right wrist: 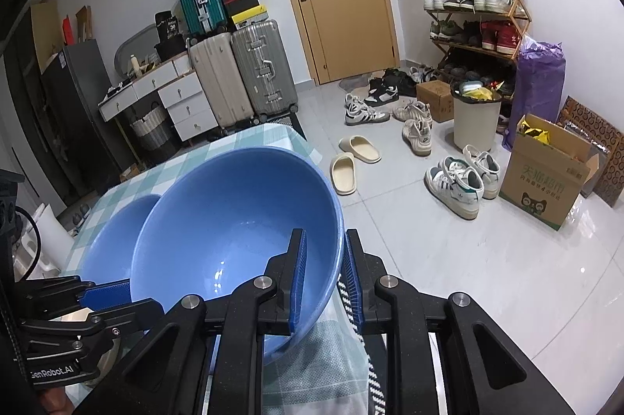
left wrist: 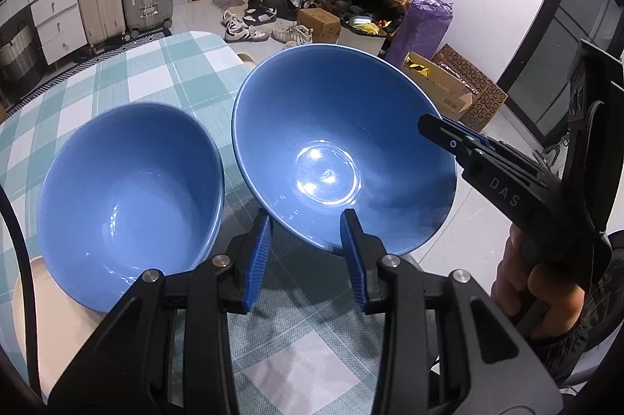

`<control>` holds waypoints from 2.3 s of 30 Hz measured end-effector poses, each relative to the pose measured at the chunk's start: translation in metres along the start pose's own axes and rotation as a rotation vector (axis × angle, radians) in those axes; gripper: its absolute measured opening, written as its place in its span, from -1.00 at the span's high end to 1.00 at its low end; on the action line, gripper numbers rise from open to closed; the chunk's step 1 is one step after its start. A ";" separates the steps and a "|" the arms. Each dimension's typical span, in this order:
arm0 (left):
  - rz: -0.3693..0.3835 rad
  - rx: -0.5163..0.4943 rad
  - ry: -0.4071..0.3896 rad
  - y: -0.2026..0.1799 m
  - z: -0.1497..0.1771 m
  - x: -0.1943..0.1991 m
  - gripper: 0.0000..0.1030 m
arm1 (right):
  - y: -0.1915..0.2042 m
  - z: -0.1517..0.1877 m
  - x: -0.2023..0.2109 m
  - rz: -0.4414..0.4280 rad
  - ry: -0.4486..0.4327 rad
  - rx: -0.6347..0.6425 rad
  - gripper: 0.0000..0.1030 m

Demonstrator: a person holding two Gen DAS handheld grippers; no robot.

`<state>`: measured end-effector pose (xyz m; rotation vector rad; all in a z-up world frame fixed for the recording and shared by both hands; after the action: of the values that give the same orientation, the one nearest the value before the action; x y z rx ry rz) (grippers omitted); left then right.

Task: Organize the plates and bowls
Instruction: 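Lift the bowl with both grippers and carry it over the other bowl, then lower the held bowl into the other bowl with both grippers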

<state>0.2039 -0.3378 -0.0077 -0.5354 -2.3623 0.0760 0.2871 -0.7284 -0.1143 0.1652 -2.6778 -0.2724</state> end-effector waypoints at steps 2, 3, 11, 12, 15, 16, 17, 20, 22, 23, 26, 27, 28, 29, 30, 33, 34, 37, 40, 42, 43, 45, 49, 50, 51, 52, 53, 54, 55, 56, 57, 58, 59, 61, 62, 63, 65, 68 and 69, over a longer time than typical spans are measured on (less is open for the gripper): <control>0.002 -0.007 -0.008 -0.001 -0.001 0.004 0.36 | 0.002 -0.002 0.005 -0.001 -0.010 0.003 0.61; 0.003 -0.012 -0.012 -0.002 -0.002 0.007 0.36 | 0.003 -0.003 0.007 -0.001 -0.015 0.005 0.61; 0.001 -0.037 -0.050 0.000 -0.009 0.026 0.36 | 0.013 -0.015 0.023 -0.014 -0.056 0.011 0.61; 0.002 -0.038 -0.056 0.000 -0.010 0.029 0.36 | 0.014 -0.017 0.027 -0.019 -0.059 0.006 0.61; 0.010 -0.042 -0.069 -0.001 -0.012 0.038 0.36 | 0.018 -0.022 0.035 -0.027 -0.073 -0.008 0.61; 0.010 -0.045 -0.072 -0.001 -0.013 0.041 0.36 | 0.019 -0.024 0.038 -0.031 -0.079 -0.008 0.61; 0.010 -0.050 -0.076 0.000 -0.013 0.044 0.36 | 0.020 -0.026 0.040 -0.034 -0.085 -0.008 0.61; 0.011 -0.058 -0.089 0.002 -0.015 0.052 0.36 | 0.027 -0.032 0.046 -0.042 -0.104 -0.005 0.61; 0.012 -0.057 -0.093 0.004 -0.015 0.057 0.36 | 0.032 -0.035 0.049 -0.042 -0.114 -0.001 0.61; 0.012 -0.057 -0.095 0.007 -0.015 0.060 0.36 | 0.034 -0.035 0.050 -0.042 -0.117 0.002 0.61; 0.009 -0.052 -0.102 0.012 -0.017 0.065 0.36 | 0.042 -0.037 0.053 -0.053 -0.128 0.006 0.61; 0.007 -0.046 -0.105 0.015 -0.017 0.067 0.36 | 0.046 -0.037 0.054 -0.059 -0.130 0.007 0.61; 0.005 -0.042 -0.107 0.017 -0.017 0.069 0.36 | 0.049 -0.037 0.054 -0.062 -0.131 0.010 0.61; 0.005 -0.038 -0.109 0.020 -0.017 0.072 0.36 | 0.052 -0.037 0.054 -0.066 -0.131 0.016 0.61; 0.003 -0.034 -0.112 0.023 -0.017 0.075 0.36 | 0.056 -0.036 0.054 -0.068 -0.130 0.021 0.61; -0.008 -0.027 -0.119 0.031 -0.017 0.081 0.36 | 0.067 -0.034 0.052 -0.073 -0.125 0.037 0.61; -0.010 -0.024 -0.122 0.034 -0.018 0.083 0.36 | 0.071 -0.034 0.053 -0.075 -0.126 0.043 0.61; -0.025 -0.019 -0.133 0.041 -0.019 0.093 0.36 | 0.082 -0.035 0.051 -0.085 -0.129 0.064 0.58; -0.033 -0.006 -0.147 0.049 -0.021 0.103 0.36 | 0.092 -0.035 0.050 -0.101 -0.128 0.076 0.58; -0.038 0.001 -0.157 0.055 -0.022 0.110 0.36 | 0.102 -0.036 0.051 -0.112 -0.127 0.085 0.58; -0.041 0.003 -0.160 0.057 -0.023 0.112 0.36 | 0.106 -0.037 0.052 -0.115 -0.131 0.090 0.58; -0.044 0.010 -0.165 0.061 -0.022 0.118 0.36 | 0.113 -0.039 0.054 -0.123 -0.135 0.099 0.58; -0.042 0.028 -0.179 0.070 -0.022 0.129 0.36 | 0.126 -0.042 0.056 -0.132 -0.139 0.120 0.58; -0.041 0.032 -0.183 0.072 -0.022 0.131 0.36 | 0.129 -0.042 0.056 -0.131 -0.137 0.126 0.58; -0.041 0.036 -0.184 0.074 -0.022 0.133 0.36 | 0.132 -0.043 0.055 -0.130 -0.134 0.130 0.58; -0.040 0.040 -0.187 0.077 -0.022 0.136 0.36 | 0.133 -0.043 0.054 -0.129 -0.130 0.133 0.58; -0.040 0.042 -0.189 0.078 -0.022 0.137 0.36 | 0.137 -0.042 0.055 -0.130 -0.127 0.138 0.58; -0.041 0.045 -0.191 0.081 -0.022 0.138 0.36 | 0.137 -0.043 0.054 -0.130 -0.126 0.141 0.58; -0.042 0.048 -0.192 0.083 -0.022 0.139 0.36 | 0.141 -0.042 0.054 -0.131 -0.122 0.144 0.58; -0.043 0.051 -0.194 0.087 -0.021 0.141 0.36 | 0.144 -0.041 0.053 -0.132 -0.118 0.145 0.58; -0.046 0.054 -0.195 0.090 -0.021 0.142 0.36 | 0.145 -0.042 0.052 -0.133 -0.116 0.147 0.58; -0.050 0.057 -0.196 0.093 -0.020 0.143 0.36 | 0.149 -0.042 0.050 -0.134 -0.112 0.150 0.58; -0.055 0.059 -0.194 0.096 -0.020 0.143 0.36 | 0.152 -0.041 0.049 -0.136 -0.108 0.153 0.58; -0.067 0.068 -0.196 0.104 -0.018 0.145 0.36 | 0.157 -0.040 0.045 -0.139 -0.099 0.160 0.58; -0.072 0.071 -0.197 0.107 -0.018 0.146 0.36 | 0.162 -0.038 0.043 -0.141 -0.094 0.168 0.58; -0.078 0.077 -0.197 0.112 -0.017 0.146 0.36 | 0.166 -0.037 0.042 -0.144 -0.091 0.170 0.58; -0.086 0.088 -0.200 0.120 -0.017 0.147 0.36 | 0.174 -0.034 0.038 -0.151 -0.080 0.177 0.58; -0.103 0.104 -0.199 0.133 -0.015 0.147 0.36 | 0.186 -0.028 0.030 -0.162 -0.061 0.186 0.58; -0.109 0.108 -0.199 0.137 -0.014 0.147 0.36 | 0.188 -0.026 0.027 -0.165 -0.056 0.191 0.58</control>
<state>0.1638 -0.1556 0.0684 -0.3604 -2.5588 0.2150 0.2608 -0.5538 -0.0388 0.4453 -2.7469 -0.0721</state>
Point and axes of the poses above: each gripper's, at about its wrist camera, not at the fingertips, and x roughly against the way its jaws point, y to its left, z to its underside, the point moved 7 cm from there along -x, roughly the way its jaws point, and after that the axes turned 13 degrees about -y, right-handed, at the moved point
